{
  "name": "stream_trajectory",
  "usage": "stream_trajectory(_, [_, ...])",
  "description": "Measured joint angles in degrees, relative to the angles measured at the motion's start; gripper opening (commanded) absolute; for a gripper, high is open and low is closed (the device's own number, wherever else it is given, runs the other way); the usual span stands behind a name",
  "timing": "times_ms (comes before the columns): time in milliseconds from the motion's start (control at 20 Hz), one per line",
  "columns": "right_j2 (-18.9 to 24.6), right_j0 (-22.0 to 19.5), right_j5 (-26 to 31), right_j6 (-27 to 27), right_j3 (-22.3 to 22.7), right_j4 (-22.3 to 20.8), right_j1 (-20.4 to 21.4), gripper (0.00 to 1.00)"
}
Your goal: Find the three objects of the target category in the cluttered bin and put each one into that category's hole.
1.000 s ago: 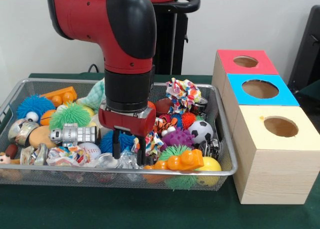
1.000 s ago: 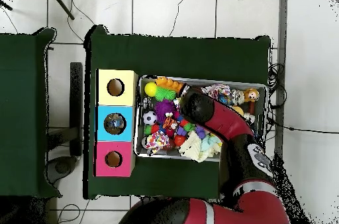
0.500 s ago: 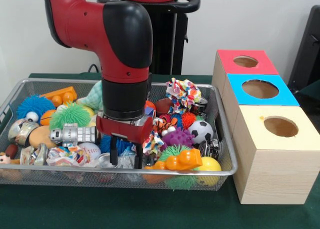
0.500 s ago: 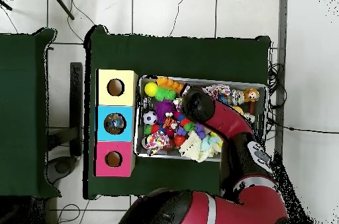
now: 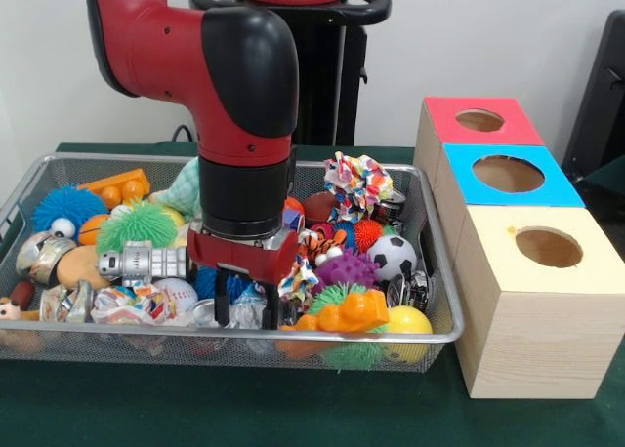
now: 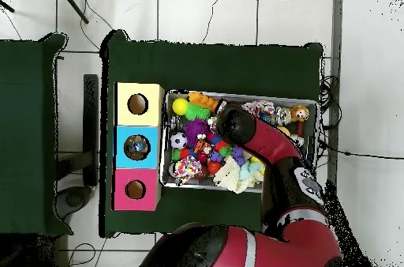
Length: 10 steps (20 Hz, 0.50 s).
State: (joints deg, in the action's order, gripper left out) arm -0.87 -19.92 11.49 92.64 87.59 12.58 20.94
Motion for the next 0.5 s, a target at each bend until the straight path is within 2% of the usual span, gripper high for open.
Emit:
stream_trajectory(150, [-0.06, 0.04, 0.0, 0.0, -0.01, 0.0, -0.01, 1.0])
stream_trajectory(200, [-0.07, 0.03, 0.0, 0.0, -0.01, -0.01, -0.01, 0.0])
stream_trajectory(500, [-0.22, 0.24, 0.01, 0.0, -0.2, -0.02, 0.13, 0.0])
